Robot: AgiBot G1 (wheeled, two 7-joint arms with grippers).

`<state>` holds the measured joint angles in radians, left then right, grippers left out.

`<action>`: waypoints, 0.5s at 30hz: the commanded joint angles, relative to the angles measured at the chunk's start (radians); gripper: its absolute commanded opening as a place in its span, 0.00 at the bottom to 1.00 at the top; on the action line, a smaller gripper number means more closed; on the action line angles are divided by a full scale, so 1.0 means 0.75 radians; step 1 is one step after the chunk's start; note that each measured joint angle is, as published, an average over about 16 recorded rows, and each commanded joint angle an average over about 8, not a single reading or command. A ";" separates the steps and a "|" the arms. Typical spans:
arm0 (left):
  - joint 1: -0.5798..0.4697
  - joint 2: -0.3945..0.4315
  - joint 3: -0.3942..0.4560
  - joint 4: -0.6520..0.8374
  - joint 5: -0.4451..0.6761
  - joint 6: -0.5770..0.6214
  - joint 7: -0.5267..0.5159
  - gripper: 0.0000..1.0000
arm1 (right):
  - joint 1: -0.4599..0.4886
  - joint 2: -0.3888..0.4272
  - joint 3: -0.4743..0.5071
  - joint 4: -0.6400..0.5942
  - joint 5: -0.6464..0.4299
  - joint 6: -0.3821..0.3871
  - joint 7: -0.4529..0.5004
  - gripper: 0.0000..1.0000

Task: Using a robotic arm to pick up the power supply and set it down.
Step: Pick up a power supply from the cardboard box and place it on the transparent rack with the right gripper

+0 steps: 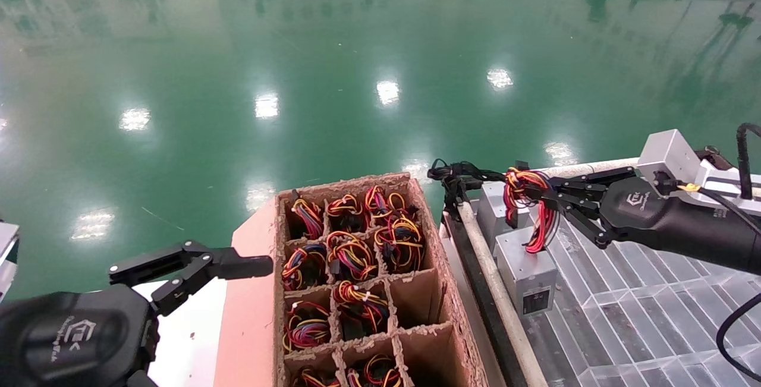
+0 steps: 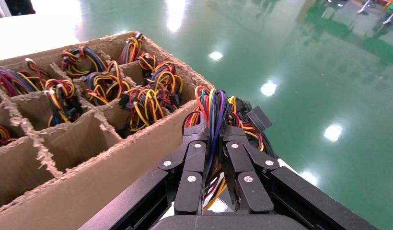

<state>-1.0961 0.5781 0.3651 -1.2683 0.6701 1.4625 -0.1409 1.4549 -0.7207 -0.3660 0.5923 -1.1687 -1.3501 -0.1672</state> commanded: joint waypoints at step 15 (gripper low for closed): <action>0.000 0.000 0.000 0.000 0.000 0.000 0.000 1.00 | 0.065 -0.055 -0.002 -0.341 -0.009 -0.047 -0.198 0.00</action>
<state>-1.0962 0.5780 0.3653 -1.2683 0.6700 1.4624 -0.1409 1.5029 -0.7596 -0.3669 0.3413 -1.1748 -1.3854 -0.3139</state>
